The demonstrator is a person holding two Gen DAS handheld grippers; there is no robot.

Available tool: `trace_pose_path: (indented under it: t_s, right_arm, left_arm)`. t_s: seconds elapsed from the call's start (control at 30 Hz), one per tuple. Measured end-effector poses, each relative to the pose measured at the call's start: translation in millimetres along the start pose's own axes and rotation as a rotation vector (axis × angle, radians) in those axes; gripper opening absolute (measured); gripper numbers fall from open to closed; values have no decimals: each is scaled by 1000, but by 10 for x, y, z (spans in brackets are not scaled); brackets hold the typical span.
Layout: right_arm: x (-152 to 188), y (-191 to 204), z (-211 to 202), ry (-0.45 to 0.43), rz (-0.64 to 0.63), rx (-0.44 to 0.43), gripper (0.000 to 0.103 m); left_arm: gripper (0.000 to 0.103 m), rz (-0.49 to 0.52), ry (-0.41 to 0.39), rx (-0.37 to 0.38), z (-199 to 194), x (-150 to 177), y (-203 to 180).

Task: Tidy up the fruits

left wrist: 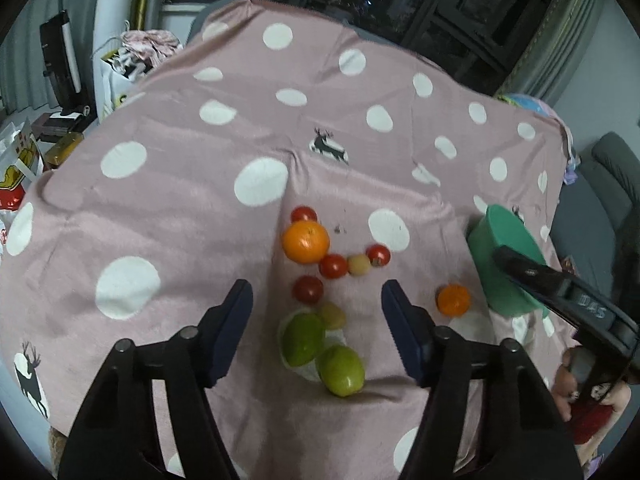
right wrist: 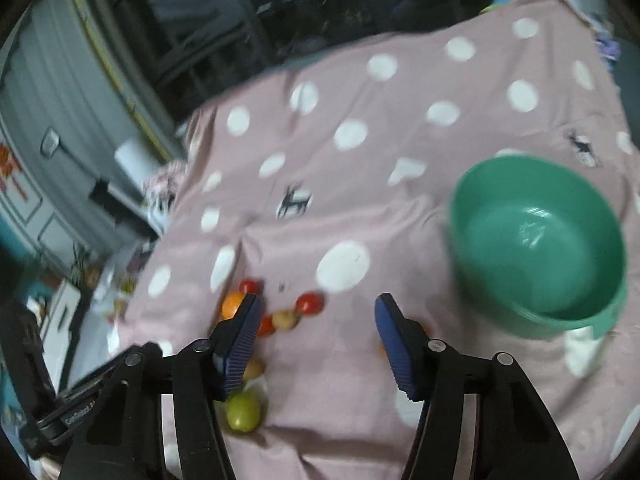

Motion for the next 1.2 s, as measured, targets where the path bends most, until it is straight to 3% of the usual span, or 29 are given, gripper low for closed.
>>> trace_pose_path:
  t_s: [0.23,0.6,0.83,1.2]
  right_arm:
    - [275,-240,267,109,43,118,46]
    - [334,-525,606,206,64,290,46]
    - [398,-624,730,253,75,290,46]
    - [407,-579,841,250,31,329,44]
  left_arm:
    - [50,51,71,34,180,116,-136]
    - [41,86,90,-1,339,134,-207]
    - [41,83,94,-7,390,130,-248]
    - [41,83,93,-41,431,139,-249]
Point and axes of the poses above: each gripper's, at about its wrist camera, not at the fingertips, and z roughly the way its jaws point, y to its left, x to its underside, the point moved 7 cm from there along z, roughly the way its jaws point, and after that the axes turned 9 degrees about y, right-handed, at the moved point
